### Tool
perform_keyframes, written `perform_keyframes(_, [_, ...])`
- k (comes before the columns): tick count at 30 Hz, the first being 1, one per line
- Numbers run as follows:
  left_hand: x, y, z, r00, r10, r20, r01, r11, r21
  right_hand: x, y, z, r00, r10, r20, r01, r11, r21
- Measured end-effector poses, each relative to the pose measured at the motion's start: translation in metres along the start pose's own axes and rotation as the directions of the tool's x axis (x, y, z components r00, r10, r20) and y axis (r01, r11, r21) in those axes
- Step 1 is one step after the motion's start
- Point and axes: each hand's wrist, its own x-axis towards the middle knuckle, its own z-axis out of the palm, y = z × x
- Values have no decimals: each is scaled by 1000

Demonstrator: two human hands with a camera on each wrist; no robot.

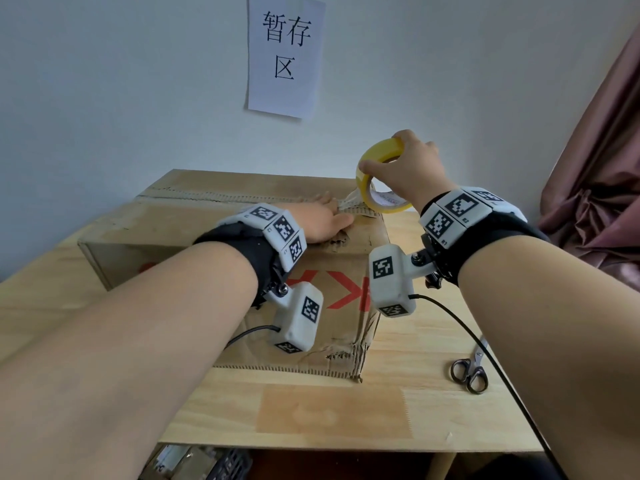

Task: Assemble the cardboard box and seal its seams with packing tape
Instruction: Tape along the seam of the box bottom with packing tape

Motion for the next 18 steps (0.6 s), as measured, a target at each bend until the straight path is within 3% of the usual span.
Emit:
perform_keyframes(11, [4, -6, -1, 998, 65, -20, -66, 996, -54, -1, -2, 0, 1000, -8, 8, 9, 1000, -17])
perform_keyframes(18, [8, -4, 1, 998, 41, -54, -40, 999, 20, 0, -4, -8, 1000, -13, 16, 13, 1000, 25])
